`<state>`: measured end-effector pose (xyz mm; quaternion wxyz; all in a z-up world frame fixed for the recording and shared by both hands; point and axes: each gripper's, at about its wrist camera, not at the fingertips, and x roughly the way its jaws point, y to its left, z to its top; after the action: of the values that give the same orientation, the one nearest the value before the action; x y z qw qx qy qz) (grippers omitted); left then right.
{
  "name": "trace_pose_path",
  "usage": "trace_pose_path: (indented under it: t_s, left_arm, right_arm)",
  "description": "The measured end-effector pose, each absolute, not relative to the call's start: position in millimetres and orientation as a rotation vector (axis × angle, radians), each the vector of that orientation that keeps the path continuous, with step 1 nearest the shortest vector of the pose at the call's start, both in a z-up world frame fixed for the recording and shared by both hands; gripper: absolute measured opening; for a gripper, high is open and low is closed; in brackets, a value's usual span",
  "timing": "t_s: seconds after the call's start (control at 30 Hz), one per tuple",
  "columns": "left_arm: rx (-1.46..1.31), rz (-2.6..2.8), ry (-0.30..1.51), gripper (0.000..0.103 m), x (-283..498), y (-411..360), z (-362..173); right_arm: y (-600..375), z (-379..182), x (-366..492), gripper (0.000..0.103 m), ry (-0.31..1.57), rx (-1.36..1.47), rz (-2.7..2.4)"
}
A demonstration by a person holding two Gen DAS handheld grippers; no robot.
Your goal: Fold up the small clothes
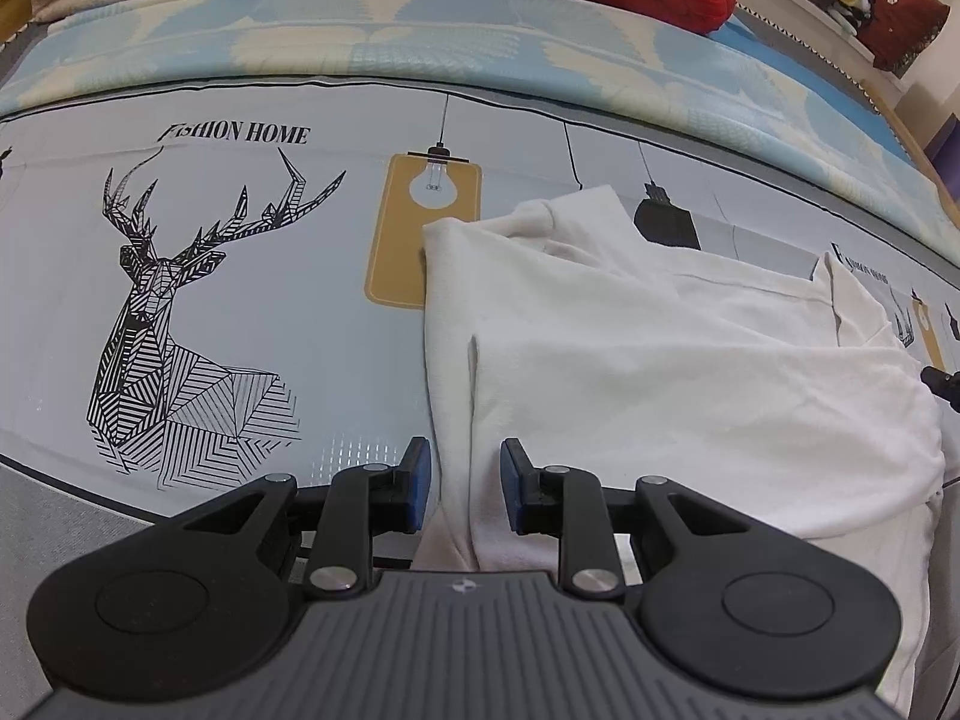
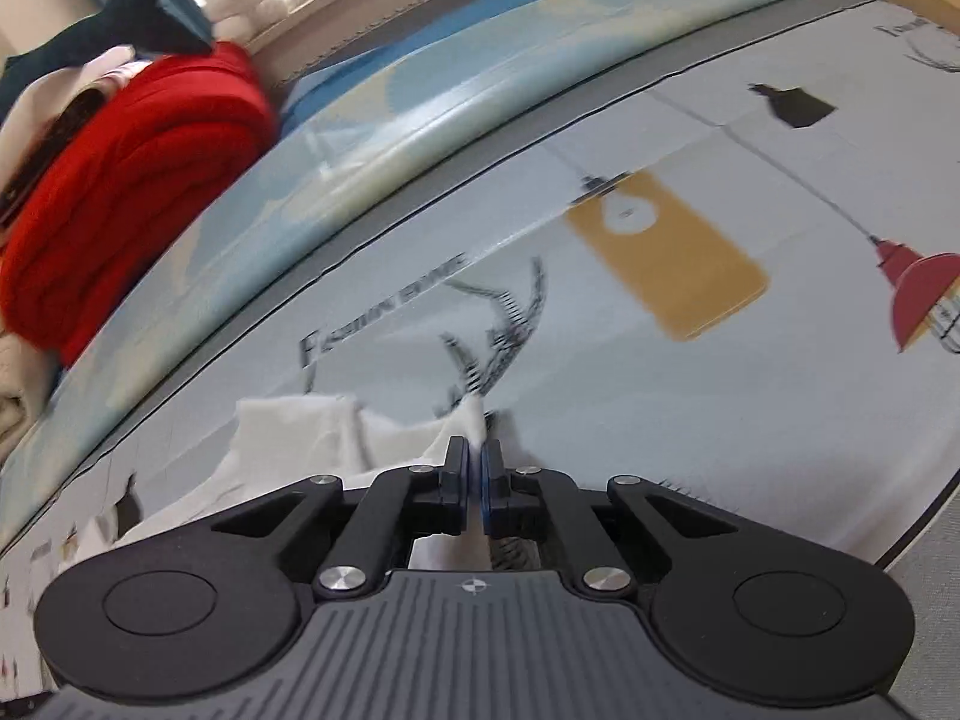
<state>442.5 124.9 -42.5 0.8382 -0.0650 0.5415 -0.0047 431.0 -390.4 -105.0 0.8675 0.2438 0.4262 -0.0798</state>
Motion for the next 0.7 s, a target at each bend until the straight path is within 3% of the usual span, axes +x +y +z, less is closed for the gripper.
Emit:
trace_pose_path:
  t_s: [0.13,0.27,0.33,0.4,0.47,0.57,0.6,0.67,0.7]
  left_arm:
    - [-0.162,-0.038,1.127,0.028,443.4,123.7,-41.0]
    - [-0.159,-0.076,1.15,0.028,444.6,121.8,-52.0]
    - [-0.085,-0.046,1.231,0.036,443.4,119.5,-70.7]
    - [-0.078,-0.042,1.217,0.037,440.4,118.1,-66.9]
    - [-0.109,-0.051,1.17,0.037,436.1,117.6,-52.6]
    - [-0.118,-0.092,1.13,0.037,425.6,118.2,-52.1]
    - [-0.058,-0.055,1.206,0.045,422.1,117.4,-65.8]
    - [-0.051,-0.029,1.19,0.052,412.6,121.8,-66.0]
    - [-0.065,-0.016,1.182,0.051,410.7,124.5,-59.6]
  right_arm:
    - [-391.8,-105.4,428.7,0.004,0.879,0.398,-0.258]
    - [-395.2,-82.2,416.5,0.007,0.756,0.458,-0.16]
    - [-386.7,-69.2,409.4,0.009,0.706,0.438,-0.032]
    - [-378.8,-75.8,405.9,0.028,0.771,0.407,0.067]
    - [-373.1,-97.6,402.7,0.028,0.938,0.393,0.081]
    - [-365.4,-96.3,387.3,0.028,0.934,0.284,0.08]
    - [-365.2,-97.4,383.6,0.033,0.957,0.25,0.065]
    - [-366.0,-102.7,376.9,0.051,1.036,0.18,-0.005]
    - [-368.1,-98.4,368.5,0.049,1.034,0.183,-0.036]
